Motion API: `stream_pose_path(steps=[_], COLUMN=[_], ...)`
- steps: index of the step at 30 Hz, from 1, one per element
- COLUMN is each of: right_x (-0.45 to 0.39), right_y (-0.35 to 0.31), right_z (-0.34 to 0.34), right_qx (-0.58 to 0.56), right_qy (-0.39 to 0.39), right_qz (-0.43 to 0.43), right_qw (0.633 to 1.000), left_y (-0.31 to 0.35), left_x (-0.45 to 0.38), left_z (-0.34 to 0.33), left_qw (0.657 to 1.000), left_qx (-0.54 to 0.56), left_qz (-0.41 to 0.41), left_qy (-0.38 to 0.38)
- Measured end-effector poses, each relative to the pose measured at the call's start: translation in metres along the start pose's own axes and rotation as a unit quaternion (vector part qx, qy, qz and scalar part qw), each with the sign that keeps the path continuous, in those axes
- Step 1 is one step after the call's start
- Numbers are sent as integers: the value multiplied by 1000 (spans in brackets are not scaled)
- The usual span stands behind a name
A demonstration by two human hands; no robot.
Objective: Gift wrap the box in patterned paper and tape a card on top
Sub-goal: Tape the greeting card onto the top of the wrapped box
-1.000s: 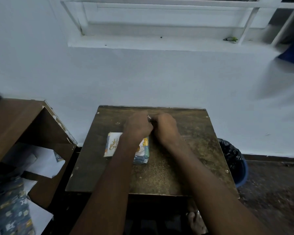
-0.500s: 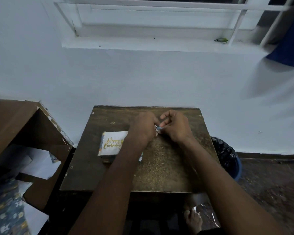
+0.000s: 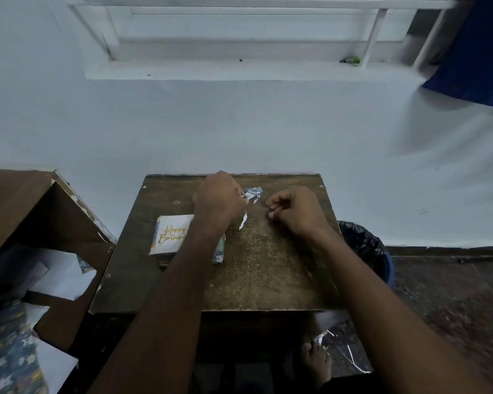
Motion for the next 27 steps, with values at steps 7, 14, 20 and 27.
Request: stream_pose_path(steps=[7, 14, 20, 27], right_x=[1, 0, -7, -6], right_y=[-22, -14, -26, -31], right_z=[-23, -7, -33, -49], right_qx=[171, -59, -2, 133], right_qy=[-23, 29, 9, -19], right_qz=[83, -12, 43, 62], right_qw=[981, 998, 999, 989], left_y=[-2, -9, -14, -16], left_x=[2, -3, -3, -3], left_z=[5, 14, 15, 14], left_qw=[999, 998, 998, 998], left_qx=[24, 60, 57, 62], left_qz=[21, 17, 14, 9], left_qy=[0, 6, 22, 32])
Point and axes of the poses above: each hand's wrist, its own x-axis away from the middle knuckle, its own z-axis out of the back of the hand, y = z × x, the point moved 2 cm from there along -x, towards the middle knuckle, and after that the axes turned 12 degrees about z, right-handed, at the moved point
